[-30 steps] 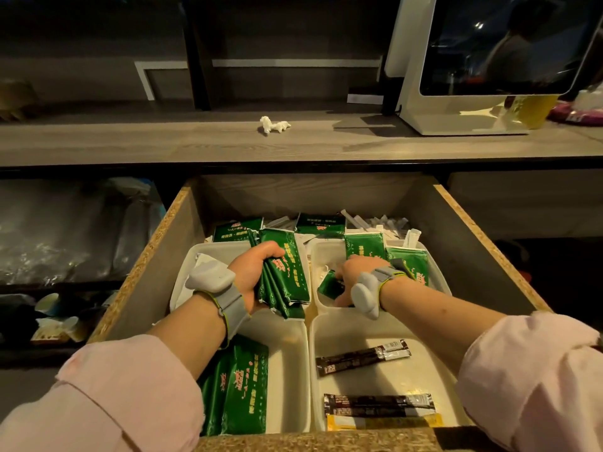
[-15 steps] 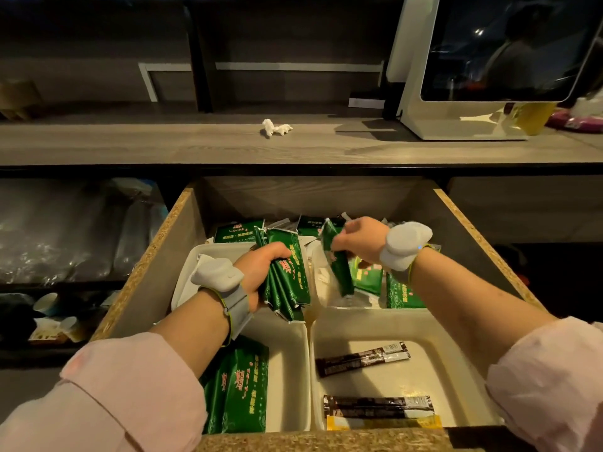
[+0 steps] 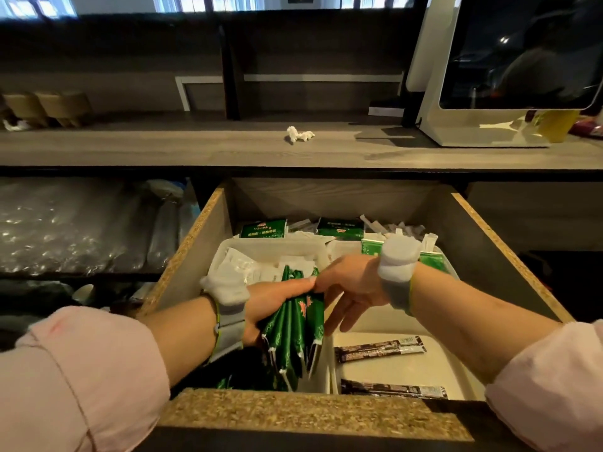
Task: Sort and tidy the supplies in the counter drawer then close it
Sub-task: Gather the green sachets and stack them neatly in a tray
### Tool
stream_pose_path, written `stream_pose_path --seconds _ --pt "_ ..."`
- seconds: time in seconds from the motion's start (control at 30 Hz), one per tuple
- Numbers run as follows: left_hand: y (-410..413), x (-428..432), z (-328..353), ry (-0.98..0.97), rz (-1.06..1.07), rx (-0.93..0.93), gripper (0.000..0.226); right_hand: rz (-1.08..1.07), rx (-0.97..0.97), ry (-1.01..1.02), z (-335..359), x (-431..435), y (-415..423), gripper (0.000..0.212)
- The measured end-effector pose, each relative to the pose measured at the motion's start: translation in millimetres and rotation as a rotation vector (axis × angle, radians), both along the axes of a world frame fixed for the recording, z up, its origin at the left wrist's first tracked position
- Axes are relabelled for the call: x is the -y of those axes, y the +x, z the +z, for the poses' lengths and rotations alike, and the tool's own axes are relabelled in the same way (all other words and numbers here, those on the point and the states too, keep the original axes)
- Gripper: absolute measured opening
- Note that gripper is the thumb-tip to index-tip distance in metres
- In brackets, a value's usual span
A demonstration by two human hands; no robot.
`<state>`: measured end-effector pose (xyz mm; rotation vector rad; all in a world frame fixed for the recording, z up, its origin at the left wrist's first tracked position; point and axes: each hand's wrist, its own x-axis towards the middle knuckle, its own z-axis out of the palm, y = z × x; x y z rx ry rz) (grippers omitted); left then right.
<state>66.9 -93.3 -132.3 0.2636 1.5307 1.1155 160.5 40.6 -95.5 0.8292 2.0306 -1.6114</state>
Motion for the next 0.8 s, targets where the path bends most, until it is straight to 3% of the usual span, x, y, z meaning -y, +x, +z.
stream_pose_path --seconds 0.2,0.3,0.4,0.47,0.53,0.67,0.73,0.8 --pt "7.2 13.4 -20.9 -0.084 -0.055 -0.038 0.061 0.203 0.138 0.062 -25.3 12.2 -1.9 0.029" --pt "-2.1 9.8 -12.5 -0.180 -0.116 -0.323 0.061 0.220 0.149 0.111 -27.4 11.0 -7.1 0.034" --pt "-14.1 6.2 0.4 -0.211 -0.168 -0.492 0.053 0.244 0.162 0.097 -26.1 10.6 -7.8 0.035" --pt "-15.9 5.8 13.6 -0.234 -0.286 -0.808 0.027 0.264 0.156 0.094 -26.5 10.0 -8.4 0.034" --pt "-9.2 2.4 26.8 -0.235 -0.389 -1.049 0.019 0.273 0.153 0.102 -28.5 11.4 -10.0 0.034" --pt "10.9 0.0 28.0 -0.329 -0.693 -0.772 0.026 0.305 0.161 0.039 -37.1 19.5 -9.1 0.027" --pt "20.1 -0.3 20.3 -0.349 -0.810 -0.766 0.020 0.294 0.156 0.003 -38.9 20.0 -8.0 0.024" --pt "26.1 -2.0 14.8 -0.363 -0.932 -0.886 0.031 0.266 0.151 0.012 -37.2 16.6 -8.6 0.026"
